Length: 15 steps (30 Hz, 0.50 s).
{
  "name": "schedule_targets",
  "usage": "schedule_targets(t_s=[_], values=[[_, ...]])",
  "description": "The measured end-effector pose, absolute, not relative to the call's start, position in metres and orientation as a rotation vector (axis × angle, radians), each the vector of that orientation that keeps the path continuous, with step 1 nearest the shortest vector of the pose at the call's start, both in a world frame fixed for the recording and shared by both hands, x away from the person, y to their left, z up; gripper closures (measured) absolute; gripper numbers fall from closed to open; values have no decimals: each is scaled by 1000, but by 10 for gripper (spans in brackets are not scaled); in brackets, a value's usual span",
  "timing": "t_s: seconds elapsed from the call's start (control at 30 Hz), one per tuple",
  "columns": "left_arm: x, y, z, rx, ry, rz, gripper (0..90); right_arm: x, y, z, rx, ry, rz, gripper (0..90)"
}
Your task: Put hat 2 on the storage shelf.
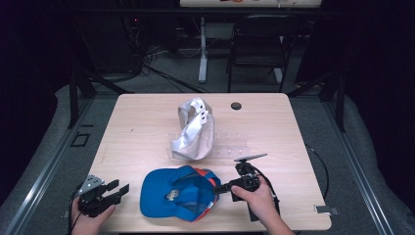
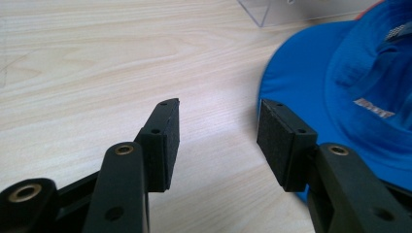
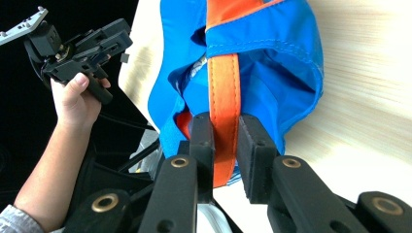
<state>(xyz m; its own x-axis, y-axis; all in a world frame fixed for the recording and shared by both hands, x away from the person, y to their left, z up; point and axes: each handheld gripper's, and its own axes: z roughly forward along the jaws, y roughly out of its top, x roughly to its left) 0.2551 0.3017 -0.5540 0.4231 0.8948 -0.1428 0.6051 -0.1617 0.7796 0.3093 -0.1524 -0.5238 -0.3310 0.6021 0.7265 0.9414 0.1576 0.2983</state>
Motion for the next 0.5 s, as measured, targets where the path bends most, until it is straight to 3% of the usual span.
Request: schedule_targets(t_s=[0.5], values=[[264,299,-555,1896,1264,426,510,301,-215,-501,-1636,-1950,-1002,786]])
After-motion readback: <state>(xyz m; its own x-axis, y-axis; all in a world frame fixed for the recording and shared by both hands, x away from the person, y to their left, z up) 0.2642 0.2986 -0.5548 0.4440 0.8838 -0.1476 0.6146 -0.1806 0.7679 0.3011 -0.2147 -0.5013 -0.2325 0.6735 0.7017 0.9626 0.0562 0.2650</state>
